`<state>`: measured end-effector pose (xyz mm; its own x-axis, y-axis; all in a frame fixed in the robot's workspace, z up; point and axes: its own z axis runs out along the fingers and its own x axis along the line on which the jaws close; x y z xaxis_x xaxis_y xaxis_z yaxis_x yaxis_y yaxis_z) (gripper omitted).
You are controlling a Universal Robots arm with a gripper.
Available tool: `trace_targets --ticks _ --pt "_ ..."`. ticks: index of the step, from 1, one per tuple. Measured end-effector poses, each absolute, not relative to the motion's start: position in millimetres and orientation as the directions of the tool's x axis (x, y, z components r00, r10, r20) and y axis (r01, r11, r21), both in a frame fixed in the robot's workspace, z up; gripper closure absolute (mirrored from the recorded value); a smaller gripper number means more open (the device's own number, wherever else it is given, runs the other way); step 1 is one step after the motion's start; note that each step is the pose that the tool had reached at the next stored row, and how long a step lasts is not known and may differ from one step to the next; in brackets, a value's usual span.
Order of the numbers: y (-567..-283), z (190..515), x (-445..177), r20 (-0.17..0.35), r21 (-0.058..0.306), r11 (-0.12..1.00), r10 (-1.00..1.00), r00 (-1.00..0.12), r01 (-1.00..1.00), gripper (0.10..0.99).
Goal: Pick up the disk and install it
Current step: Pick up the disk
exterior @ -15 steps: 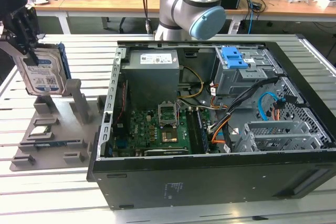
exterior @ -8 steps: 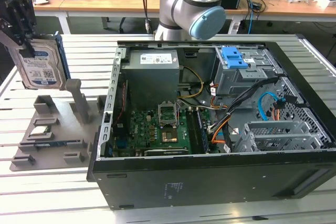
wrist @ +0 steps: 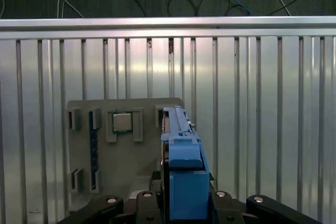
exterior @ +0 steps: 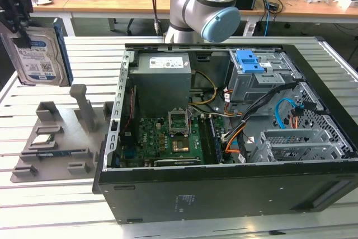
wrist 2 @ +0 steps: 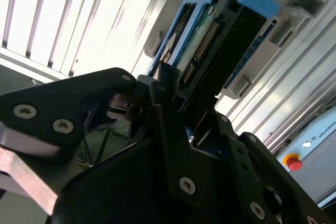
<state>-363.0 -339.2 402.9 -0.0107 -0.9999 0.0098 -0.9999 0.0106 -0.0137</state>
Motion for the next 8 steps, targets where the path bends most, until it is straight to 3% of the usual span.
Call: trace_targets --ticks 8 --pt "-336.3 438.6 -363.0 0.010 -0.014 0.011 -1.000 -0.011 -1.000 0.722"
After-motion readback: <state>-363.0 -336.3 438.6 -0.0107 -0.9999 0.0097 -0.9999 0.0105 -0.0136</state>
